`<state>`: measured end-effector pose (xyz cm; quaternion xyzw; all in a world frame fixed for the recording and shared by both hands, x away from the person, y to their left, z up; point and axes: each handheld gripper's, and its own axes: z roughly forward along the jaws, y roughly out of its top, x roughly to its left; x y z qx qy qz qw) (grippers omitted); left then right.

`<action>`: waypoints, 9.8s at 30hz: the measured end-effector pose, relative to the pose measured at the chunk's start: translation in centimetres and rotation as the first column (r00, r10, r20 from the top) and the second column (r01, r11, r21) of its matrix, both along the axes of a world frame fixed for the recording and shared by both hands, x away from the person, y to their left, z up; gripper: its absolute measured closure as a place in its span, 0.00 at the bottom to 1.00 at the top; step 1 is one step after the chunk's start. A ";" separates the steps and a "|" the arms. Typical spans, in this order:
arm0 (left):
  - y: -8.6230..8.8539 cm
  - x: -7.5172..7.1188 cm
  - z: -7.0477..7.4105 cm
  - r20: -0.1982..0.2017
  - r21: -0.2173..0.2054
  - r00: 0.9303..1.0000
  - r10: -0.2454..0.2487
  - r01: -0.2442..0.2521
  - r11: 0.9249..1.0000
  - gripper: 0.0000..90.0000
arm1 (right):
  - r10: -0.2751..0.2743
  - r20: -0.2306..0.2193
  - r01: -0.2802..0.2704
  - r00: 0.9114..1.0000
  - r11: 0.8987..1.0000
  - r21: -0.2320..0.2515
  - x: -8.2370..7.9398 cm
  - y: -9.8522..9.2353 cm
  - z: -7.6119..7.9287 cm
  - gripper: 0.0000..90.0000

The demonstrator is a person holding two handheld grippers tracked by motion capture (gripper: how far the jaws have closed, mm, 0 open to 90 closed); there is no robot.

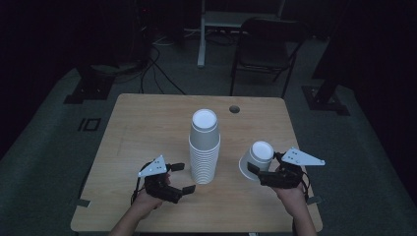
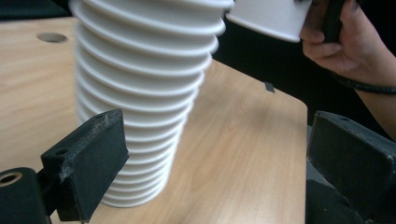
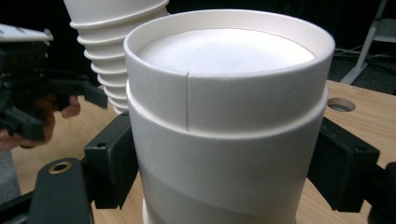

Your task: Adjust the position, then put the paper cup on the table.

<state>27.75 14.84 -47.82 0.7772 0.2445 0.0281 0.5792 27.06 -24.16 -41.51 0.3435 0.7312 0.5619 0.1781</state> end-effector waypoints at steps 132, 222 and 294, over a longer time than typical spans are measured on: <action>-8.5 -2.1 1.2 0.211 0.462 0.895 -0.394 0.264 0.847 0.93 | 0.316 -0.047 -0.317 0.948 0.948 -0.020 -1.4 3.1 1.5 0.15; -4.3 -1.3 -0.2 0.164 0.424 0.952 -0.259 0.169 0.890 0.71 | -0.104 0.029 0.107 0.994 0.990 -0.096 1.0 1.9 -2.0 0.22; 15.4 -1.7 -6.1 -0.016 0.327 0.695 0.719 -0.676 0.661 0.01 | -0.416 -0.034 0.414 0.909 0.909 -0.049 9.8 1.4 -7.5 0.21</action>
